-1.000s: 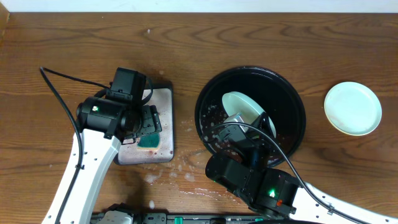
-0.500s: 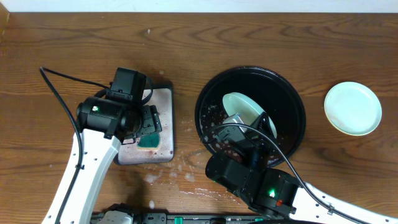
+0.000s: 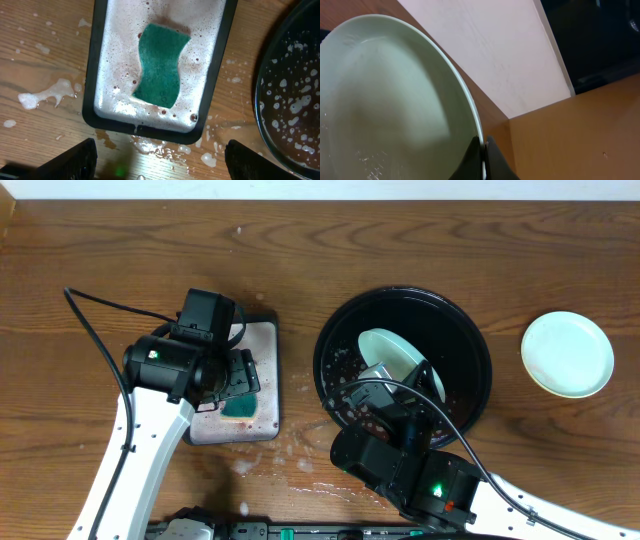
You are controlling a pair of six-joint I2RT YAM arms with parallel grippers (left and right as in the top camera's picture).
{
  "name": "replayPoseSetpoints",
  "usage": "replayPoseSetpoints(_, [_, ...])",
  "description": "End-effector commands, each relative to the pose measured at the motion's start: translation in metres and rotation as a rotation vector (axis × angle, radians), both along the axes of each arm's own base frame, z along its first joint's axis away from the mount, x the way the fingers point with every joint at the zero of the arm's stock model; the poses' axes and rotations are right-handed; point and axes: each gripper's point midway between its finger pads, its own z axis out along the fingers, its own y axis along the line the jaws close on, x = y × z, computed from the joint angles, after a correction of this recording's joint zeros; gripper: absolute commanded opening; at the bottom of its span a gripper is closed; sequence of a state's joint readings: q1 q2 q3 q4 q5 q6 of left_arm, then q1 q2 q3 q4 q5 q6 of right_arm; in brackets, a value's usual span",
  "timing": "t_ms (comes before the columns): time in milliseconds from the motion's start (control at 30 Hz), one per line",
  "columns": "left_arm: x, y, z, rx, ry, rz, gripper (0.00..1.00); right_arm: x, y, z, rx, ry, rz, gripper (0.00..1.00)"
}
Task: Clean dirty plates on tray and stack at the side
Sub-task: 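Tilt the last mint plate up by its rim with right gripper, then carry the mint plate right and stack it on the plate pile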
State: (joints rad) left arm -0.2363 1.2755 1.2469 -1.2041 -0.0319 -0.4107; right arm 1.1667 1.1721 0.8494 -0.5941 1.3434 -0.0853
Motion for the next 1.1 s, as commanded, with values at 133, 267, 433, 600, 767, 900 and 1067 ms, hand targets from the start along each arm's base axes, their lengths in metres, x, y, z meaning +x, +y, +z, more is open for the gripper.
replayPoseSetpoints(133, [0.001, 0.001, 0.003, 0.002, -0.007, -0.002, 0.83, -0.003, -0.003, 0.008, -0.004, -0.036, -0.015, 0.01])
replayPoseSetpoints(267, [0.001, 0.001, 0.003, 0.002, -0.007, -0.002, 0.82, -0.003, -0.003, 0.008, -0.003, -0.036, -0.015, 0.01])
replayPoseSetpoints(433, [0.001, 0.001, 0.003, 0.002, -0.007, -0.002, 0.83, 0.003, -0.004, -0.001, 0.114, -0.013, -0.025, 0.01])
replayPoseSetpoints(600, [0.001, 0.001, 0.003, 0.002, -0.007, -0.002, 0.82, 0.024, -0.033, -0.032, 0.355, 0.076, -0.157, 0.01])
replayPoseSetpoints(767, [0.001, 0.001, 0.003, 0.002, -0.007, -0.002, 0.82, 0.049, -0.079, -0.074, 0.618, 0.278, -0.325, 0.01])
replayPoseSetpoints(900, [0.001, 0.001, 0.003, 0.002, -0.007, -0.002, 0.82, 0.060, -0.101, -0.094, 0.886, 0.437, -0.372, 0.01])
replayPoseSetpoints(1067, [0.001, 0.001, 0.003, 0.002, -0.007, -0.002, 0.82, 0.079, -0.163, -0.092, 1.185, 0.382, -0.478, 0.01])
